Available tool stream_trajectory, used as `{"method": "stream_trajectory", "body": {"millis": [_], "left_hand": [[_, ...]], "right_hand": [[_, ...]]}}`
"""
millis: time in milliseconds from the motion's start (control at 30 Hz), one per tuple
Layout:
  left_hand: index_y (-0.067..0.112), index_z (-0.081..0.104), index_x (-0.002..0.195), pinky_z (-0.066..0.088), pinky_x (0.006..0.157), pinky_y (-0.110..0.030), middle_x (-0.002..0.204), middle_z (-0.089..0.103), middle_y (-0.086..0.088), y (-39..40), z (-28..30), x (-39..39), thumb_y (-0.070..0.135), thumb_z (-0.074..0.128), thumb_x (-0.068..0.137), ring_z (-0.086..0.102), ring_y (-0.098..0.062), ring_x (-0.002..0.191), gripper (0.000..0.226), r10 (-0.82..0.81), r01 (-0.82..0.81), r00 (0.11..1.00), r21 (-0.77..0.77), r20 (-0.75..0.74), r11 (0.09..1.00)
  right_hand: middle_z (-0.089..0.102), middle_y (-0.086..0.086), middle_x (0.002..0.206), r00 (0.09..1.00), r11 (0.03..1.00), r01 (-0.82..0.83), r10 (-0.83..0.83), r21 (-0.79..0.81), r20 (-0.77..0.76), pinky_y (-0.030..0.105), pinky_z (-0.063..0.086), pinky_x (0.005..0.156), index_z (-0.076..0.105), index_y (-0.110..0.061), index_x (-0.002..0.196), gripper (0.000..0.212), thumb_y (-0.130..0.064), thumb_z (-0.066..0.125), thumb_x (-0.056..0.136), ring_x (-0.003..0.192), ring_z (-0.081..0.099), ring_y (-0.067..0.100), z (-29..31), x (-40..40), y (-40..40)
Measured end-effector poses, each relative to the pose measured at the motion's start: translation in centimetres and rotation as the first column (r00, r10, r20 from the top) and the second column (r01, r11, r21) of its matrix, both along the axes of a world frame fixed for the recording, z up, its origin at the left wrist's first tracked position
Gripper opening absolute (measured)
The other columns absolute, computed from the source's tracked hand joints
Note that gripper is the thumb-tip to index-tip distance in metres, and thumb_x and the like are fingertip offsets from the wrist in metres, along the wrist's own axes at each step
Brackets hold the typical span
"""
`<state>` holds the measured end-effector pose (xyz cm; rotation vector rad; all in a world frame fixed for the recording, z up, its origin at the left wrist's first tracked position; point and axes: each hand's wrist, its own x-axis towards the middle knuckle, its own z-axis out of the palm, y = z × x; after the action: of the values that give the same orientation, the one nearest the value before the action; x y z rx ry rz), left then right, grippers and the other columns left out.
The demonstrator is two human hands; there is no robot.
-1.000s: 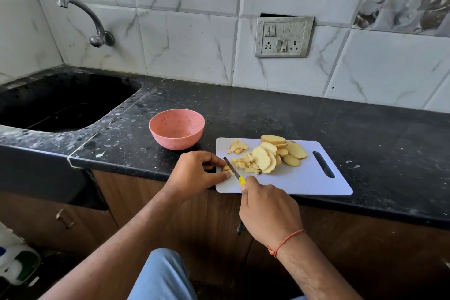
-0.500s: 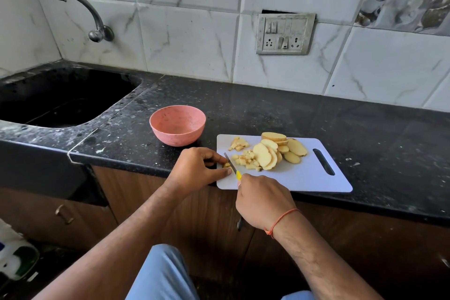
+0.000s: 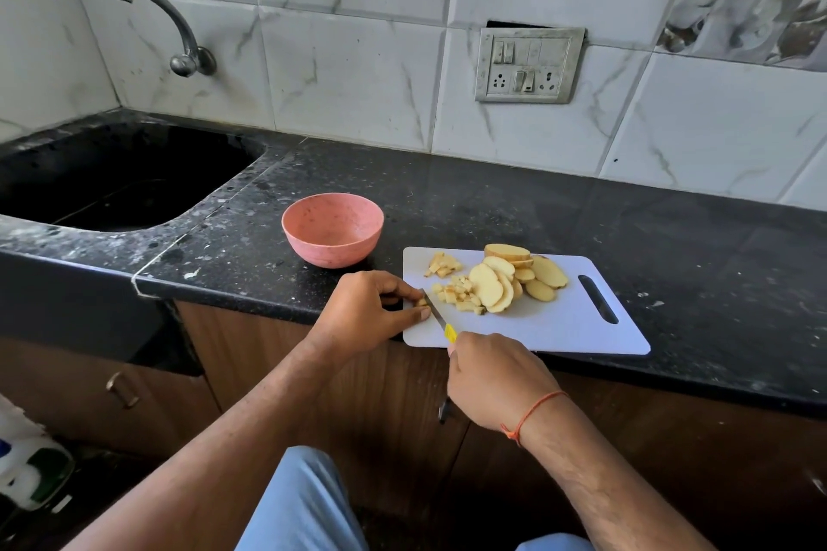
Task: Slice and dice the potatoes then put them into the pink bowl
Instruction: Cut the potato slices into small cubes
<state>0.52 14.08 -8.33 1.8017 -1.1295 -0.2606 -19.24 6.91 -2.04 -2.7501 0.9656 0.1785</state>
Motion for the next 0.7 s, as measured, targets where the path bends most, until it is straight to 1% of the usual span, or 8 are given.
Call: {"method": "stream_trajectory", "body": {"millis": [67,133,200,300,367,500,633,700], "left_hand": [[0.029,0.085,0.103,0.060,0.093,-0.024,0.102,0.078,0.022,0.0,-0.1,0.2,0.035,0.093,0.080,0.071,0.005,0.101,0.025,-0.007,0.007,1.000,-0.005,-0.011,1.000],[0.029,0.085,0.103,0.061,0.092,-0.024,0.101,0.078,0.021,-0.2,-0.2,0.3,0.034,0.093,0.081,0.072,0.005,0.100,0.024,-0.007,0.007,1.000,-0.006,-0.008,1.000],[0.029,0.086,0.102,0.059,0.090,-0.020,0.100,0.078,0.021,-0.2,-0.1,0.3,0.033,0.093,0.081,0.071,0.005,0.098,0.023,-0.003,0.003,1.000,-0.006,-0.016,1.000],[0.028,0.087,0.100,0.055,0.084,-0.012,0.099,0.078,0.020,-0.2,0.1,0.4,0.029,0.093,0.080,0.071,0.007,0.096,0.021,-0.005,0.005,1.000,-0.009,-0.022,1.000],[0.026,0.087,0.099,0.054,0.082,-0.009,0.099,0.079,0.018,-0.3,0.2,0.4,0.026,0.093,0.080,0.071,0.007,0.094,0.020,-0.008,0.008,0.999,-0.010,-0.034,1.000],[0.026,0.087,0.098,0.056,0.082,-0.011,0.098,0.079,0.018,-0.4,0.4,0.4,0.026,0.094,0.079,0.072,0.006,0.093,0.020,0.002,-0.001,0.997,0.017,-0.073,1.000],[0.027,0.087,0.096,0.056,0.081,-0.011,0.095,0.079,0.020,-0.5,0.3,0.2,0.024,0.093,0.079,0.073,0.006,0.093,0.018,0.004,-0.003,0.995,0.014,-0.098,1.000],[0.027,0.087,0.095,0.057,0.080,-0.012,0.095,0.079,0.021,-0.6,0.2,0.2,0.025,0.093,0.079,0.073,0.005,0.092,0.018,0.007,-0.006,0.995,0.014,-0.098,1.000]], "right_hand": [[0.059,0.000,0.084,1.000,1.000,-0.007,0.007,-0.009,-0.003,0.033,0.052,0.069,0.055,-0.021,0.102,0.015,-0.028,0.042,0.105,0.083,0.061,0.016,0.1,0.1,-0.1],[0.059,0.000,0.083,1.000,1.000,-0.011,0.011,-0.018,-0.014,0.033,0.053,0.069,0.053,-0.022,0.099,0.013,-0.028,0.043,0.105,0.082,0.061,0.016,0.1,0.1,-0.1],[0.058,0.000,0.082,0.999,1.000,-0.015,0.015,-0.026,-0.035,0.033,0.056,0.071,0.053,-0.022,0.099,0.012,-0.027,0.044,0.104,0.082,0.061,0.016,0.2,0.1,-0.1],[0.058,0.001,0.083,0.998,0.999,-0.025,0.023,-0.030,-0.060,0.032,0.053,0.069,0.057,-0.020,0.102,0.012,-0.026,0.046,0.103,0.083,0.061,0.017,0.5,0.5,-0.2],[0.056,0.001,0.083,0.997,0.999,-0.033,0.030,-0.036,-0.069,0.033,0.053,0.070,0.058,-0.019,0.106,0.013,-0.024,0.047,0.102,0.085,0.061,0.019,0.6,0.9,-0.2],[0.053,0.001,0.083,0.996,0.998,-0.038,0.035,-0.046,-0.078,0.035,0.056,0.075,0.061,-0.017,0.116,0.020,-0.023,0.047,0.102,0.088,0.061,0.020,0.5,1.0,0.0],[0.060,0.003,0.088,0.995,0.999,-0.033,0.031,-0.018,-0.096,0.037,0.060,0.078,0.061,-0.017,0.116,0.019,-0.023,0.049,0.102,0.087,0.063,0.020,0.2,0.1,-0.1],[0.060,0.003,0.087,0.993,0.999,-0.040,0.037,-0.026,-0.112,0.039,0.060,0.078,0.061,-0.017,0.113,0.017,-0.020,0.052,0.100,0.088,0.064,0.022,0.1,-0.4,-0.1]]}}
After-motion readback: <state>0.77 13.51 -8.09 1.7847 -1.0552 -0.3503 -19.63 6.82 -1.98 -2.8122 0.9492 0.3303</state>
